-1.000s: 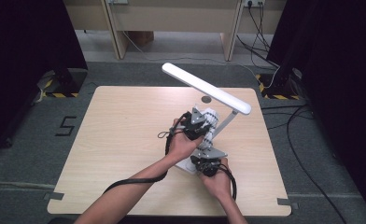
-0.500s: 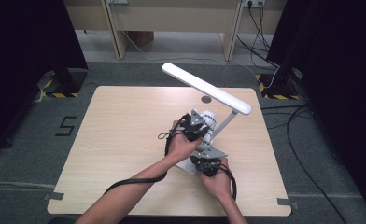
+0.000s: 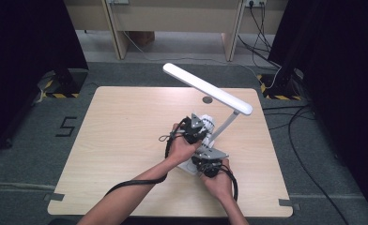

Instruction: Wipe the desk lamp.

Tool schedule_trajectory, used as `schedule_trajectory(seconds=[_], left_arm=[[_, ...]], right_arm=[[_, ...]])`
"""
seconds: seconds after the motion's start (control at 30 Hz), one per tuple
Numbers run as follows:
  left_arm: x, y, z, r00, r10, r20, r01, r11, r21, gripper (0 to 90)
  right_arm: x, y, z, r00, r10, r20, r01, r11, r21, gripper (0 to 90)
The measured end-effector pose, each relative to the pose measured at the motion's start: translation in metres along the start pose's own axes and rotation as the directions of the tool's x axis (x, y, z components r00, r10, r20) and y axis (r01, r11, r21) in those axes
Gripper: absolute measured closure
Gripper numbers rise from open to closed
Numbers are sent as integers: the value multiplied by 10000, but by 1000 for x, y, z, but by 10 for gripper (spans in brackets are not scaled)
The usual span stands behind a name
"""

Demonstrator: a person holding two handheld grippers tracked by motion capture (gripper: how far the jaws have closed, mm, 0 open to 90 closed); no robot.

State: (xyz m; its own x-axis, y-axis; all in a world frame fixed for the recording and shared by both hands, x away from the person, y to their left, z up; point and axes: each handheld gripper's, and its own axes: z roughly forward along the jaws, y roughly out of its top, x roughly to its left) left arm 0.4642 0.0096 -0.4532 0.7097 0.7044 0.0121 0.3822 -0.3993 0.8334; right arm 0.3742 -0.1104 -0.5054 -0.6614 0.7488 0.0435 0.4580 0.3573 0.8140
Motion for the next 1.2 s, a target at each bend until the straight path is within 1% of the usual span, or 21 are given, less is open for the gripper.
schedule_trajectory(seconds=[0.3,0.47,0.5,0.67,0.8,1.0,1.1,1.13,1.17,1.2], left_arm=[[4,-5,5,10000,20,-23,-19,9994,356,796],[5,-7,7,10000,-17,-53,19,9991,413,796],[6,-8,8,10000,19,-69,-16,9987,519,795],[9,-10,10,9999,27,-138,-18,9979,650,795],[10,-12,10,9998,-33,-191,45,9978,655,795],[15,-12,5,9997,-107,-222,120,9984,554,794],[20,-10,-3,9996,-200,-187,206,9993,314,793],[20,-10,-3,9996,-200,-187,206,9993,314,793],[23,-9,-8,9996,-205,-168,210,9993,298,793],[25,-9,-11,9997,-120,-217,126,9995,277,792]], right_arm=[[0,0,0,10000,-19,20,19,10000,16,900],[0,0,0,10000,-20,14,20,10000,-5,900],[0,0,0,10000,-19,16,18,10000,41,900],[0,0,0,10000,-14,11,14,10000,13,900],[0,0,0,10000,-15,11,15,10000,13,900],[0,0,0,10000,-28,15,28,10000,6,900],[1,0,0,9999,-36,108,36,10000,0,900],[1,0,0,9999,-53,96,53,10000,-21,900],[1,0,0,9999,-58,94,58,10000,-16,900],[1,0,0,9999,-73,110,73,10000,2,900]])
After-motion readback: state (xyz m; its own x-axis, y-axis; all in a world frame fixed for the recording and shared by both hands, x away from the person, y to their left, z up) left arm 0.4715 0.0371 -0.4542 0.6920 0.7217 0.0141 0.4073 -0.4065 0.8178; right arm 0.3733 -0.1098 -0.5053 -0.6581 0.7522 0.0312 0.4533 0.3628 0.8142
